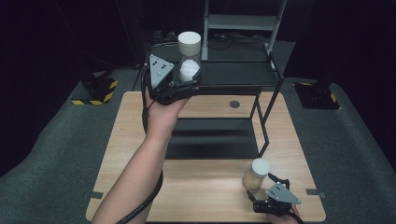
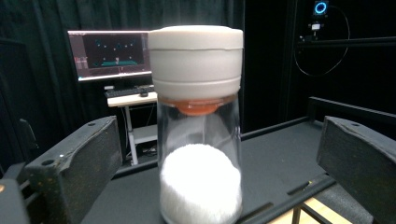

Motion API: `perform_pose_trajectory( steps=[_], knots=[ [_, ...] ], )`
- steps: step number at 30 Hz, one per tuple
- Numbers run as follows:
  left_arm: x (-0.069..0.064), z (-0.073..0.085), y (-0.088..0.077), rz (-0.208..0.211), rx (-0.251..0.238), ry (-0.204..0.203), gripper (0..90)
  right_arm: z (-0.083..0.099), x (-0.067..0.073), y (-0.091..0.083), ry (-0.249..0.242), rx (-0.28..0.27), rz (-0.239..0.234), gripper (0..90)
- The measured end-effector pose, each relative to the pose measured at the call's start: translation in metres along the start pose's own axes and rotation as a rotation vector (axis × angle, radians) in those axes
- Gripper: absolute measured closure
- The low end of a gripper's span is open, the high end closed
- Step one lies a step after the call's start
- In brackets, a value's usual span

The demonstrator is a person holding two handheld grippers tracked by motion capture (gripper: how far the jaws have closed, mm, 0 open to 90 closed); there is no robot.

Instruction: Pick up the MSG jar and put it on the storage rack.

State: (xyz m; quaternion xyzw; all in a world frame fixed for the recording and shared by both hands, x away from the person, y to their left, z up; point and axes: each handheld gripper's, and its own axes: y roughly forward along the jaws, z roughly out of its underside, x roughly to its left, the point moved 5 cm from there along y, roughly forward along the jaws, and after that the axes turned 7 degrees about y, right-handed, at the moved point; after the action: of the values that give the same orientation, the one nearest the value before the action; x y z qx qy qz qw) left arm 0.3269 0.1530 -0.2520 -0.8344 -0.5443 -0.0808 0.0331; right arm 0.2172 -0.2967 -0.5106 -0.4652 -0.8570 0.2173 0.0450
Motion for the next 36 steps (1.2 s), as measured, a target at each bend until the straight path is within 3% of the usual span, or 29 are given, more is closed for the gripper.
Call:
perform_pose_trajectory(
  steps=[17, 27, 36],
  knots=[
    [0.004, 0.028, -0.058, 0.01, -0.001, 0.006, 0.4, -0.001, 0.001, 0.0, -0.014, 0.006, 0.001, 0.0],
    [-0.004, 0.052, -0.076, 0.027, 0.033, 0.016, 0.4, 0.0, 0.001, 0.0, -0.012, 0.003, 0.0, 0.0],
    [-0.009, 0.077, -0.083, 0.044, 0.072, 0.017, 0.4, 0.0, 0.001, 0.0, -0.012, 0.002, -0.002, 0.0]
  ],
)
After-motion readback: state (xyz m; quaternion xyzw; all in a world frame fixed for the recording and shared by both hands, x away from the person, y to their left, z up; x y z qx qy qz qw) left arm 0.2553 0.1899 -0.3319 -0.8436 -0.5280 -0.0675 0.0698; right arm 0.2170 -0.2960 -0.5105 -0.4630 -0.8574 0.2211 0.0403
